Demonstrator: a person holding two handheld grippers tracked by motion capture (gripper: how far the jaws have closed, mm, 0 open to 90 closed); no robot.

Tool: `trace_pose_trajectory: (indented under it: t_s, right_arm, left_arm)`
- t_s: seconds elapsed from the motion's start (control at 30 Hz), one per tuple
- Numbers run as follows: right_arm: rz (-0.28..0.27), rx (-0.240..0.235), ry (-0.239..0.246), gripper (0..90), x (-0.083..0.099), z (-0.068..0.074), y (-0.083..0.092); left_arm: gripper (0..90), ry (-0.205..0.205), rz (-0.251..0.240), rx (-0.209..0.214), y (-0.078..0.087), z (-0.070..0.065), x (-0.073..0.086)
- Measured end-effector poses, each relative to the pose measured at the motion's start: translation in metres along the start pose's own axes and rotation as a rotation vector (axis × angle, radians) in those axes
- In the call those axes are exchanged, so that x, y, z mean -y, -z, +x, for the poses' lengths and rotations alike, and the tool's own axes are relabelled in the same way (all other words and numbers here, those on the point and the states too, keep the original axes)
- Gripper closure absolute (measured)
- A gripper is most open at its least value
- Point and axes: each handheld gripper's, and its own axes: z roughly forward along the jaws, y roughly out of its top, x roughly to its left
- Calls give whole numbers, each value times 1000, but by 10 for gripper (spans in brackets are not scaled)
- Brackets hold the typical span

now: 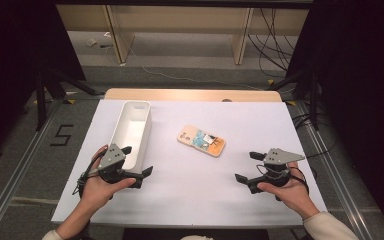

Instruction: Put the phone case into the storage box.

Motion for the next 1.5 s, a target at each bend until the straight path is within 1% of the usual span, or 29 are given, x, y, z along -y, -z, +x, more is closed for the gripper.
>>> trace_pose_trajectory:
  t_s: [0.17,0.5,0.63,0.77,0.83,0.87,0.97,1.07,1.1,1.17,1.2,1.23,1.3,1.33,1.37,1.4,1.5]
  right_arm:
    - [1,2,-6,49,1,0,0]
    - [6,10,-2,56,1,-1,1]
    - [5,19,2,86,0,-1,1]
    - [-1,47,9,160,-3,-4,-3]
    - [-3,53,8,163,-3,-5,-4]
    - [4,51,10,217,-4,-7,-7]
    - [12,90,30,359,-8,-10,-11]
    - [19,108,33,568,-12,-16,-16]
    - [25,100,27,633,-14,-18,-18]
    - [43,115,19,763,-17,-22,-23]
    - [43,115,19,763,-17,-22,-23]
    - [55,113,9,836,-21,-27,-29]
    - [76,131,10,887,-24,-31,-36]
    - [87,135,10,900,-26,-33,-39]
    - [87,135,10,900,-26,-33,-39]
    - [106,148,10,900,-28,-37,-46]
    - [125,156,3,900,-30,-43,-53]
  left_arm:
    - [0,1,-2,0,-1,1,0]
    - [0,4,-6,1,-1,1,-1]
    - [0,4,-6,1,-1,1,0]
    - [0,7,-10,-2,0,1,0]
    - [0,7,-9,-3,0,1,0]
    - [0,8,-9,-3,-1,1,0]
    - [2,7,-9,-7,-1,1,0]
    - [3,5,-9,-7,0,1,0]
    - [4,5,-9,-6,0,1,0]
    - [5,7,-13,-6,0,1,0]
    - [5,7,-13,-6,0,1,0]
    - [6,9,-14,-7,0,2,0]
    - [7,10,-14,-8,0,2,0]
    - [7,12,-15,-9,0,2,0]
    - [8,12,-15,-9,0,2,0]
    - [8,12,-16,-11,1,1,0]
    - [9,12,-16,-11,1,1,0]
